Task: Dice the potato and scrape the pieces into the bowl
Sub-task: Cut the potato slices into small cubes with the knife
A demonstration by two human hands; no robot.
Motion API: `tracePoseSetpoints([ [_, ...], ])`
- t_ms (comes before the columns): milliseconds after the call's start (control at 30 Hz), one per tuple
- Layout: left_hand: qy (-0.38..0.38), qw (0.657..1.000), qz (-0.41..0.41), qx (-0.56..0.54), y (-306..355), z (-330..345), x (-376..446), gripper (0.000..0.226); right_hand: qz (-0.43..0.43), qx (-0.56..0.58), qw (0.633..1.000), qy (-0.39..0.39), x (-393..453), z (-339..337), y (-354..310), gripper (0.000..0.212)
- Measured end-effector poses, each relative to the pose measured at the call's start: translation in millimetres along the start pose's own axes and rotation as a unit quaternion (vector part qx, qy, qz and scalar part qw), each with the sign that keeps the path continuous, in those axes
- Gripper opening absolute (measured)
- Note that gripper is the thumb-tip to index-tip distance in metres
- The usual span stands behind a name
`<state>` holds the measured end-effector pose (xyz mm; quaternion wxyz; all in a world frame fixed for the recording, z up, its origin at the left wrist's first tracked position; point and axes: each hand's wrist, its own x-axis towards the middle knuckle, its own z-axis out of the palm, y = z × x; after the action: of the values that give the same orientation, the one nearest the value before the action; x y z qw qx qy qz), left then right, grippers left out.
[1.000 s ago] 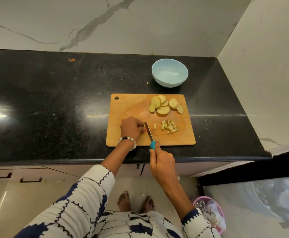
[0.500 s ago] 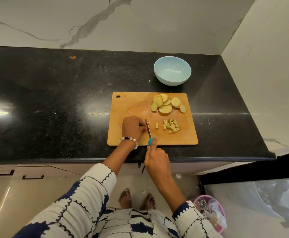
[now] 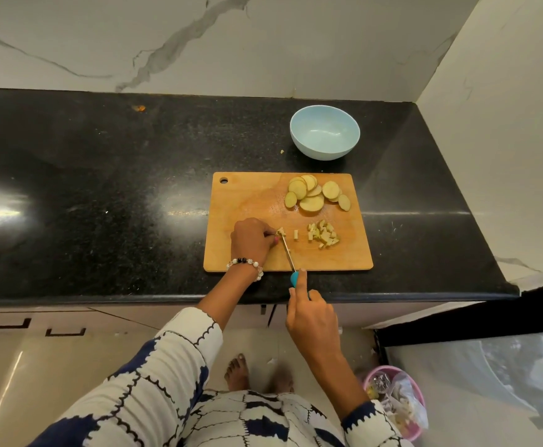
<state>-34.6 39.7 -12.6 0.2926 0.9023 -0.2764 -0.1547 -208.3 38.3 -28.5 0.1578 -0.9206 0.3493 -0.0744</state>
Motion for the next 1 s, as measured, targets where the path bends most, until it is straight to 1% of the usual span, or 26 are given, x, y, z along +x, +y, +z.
tracePoseSetpoints([
  [100, -0.006, 1.0, -0.02, -0.018, 1, -2, -1, 0.021, 0.042, 0.053, 0.998, 0.01, 3, -5, 3, 0.051],
  [200, -0.004, 0.999, -0.036, -0.039, -1, -3, 0, 0.022, 0.036, 0.132, 0.99, 0.014, 6, -12, 5, 0.056],
  [267, 0.003, 0.997, -0.049, -0.063, -3, -5, 1, 0.02, 0.019, 0.161, 0.987, 0.012, 7, -13, 5, 0.053],
  [333, 0.016, 0.994, -0.065, -0.088, -6, -6, 2, 0.02, -0.003, 0.148, 0.989, -0.004, 8, -11, 2, 0.049],
  [467, 0.043, 0.988, -0.081, -0.122, -7, -7, 0, 0.02, -0.021, 0.079, 0.996, -0.031, 9, -3, -8, 0.051],
  [533, 0.049, 0.986, -0.089, -0.135, -7, -8, -1, 0.02, -0.005, 0.059, 0.998, -0.032, 10, -1, -12, 0.052],
  [633, 0.049, 0.985, -0.087, -0.141, -8, -8, -3, 0.02, 0.027, 0.043, 0.999, -0.005, 15, -1, -10, 0.051],
  [700, 0.046, 0.987, -0.078, -0.132, -7, -9, -5, 0.021, 0.049, 0.035, 0.998, 0.002, 19, -3, -4, 0.051],
  [833, 0.035, 0.986, -0.064, -0.147, -3, -8, -5, 0.02, 0.086, 0.041, 0.995, 0.009, 24, -9, 18, 0.053],
  [1000, 0.006, 0.987, -0.04, -0.157, 9, -2, -3, 0.018, 0.096, 0.034, 0.995, 0.009, 26, -18, 37, 0.051],
])
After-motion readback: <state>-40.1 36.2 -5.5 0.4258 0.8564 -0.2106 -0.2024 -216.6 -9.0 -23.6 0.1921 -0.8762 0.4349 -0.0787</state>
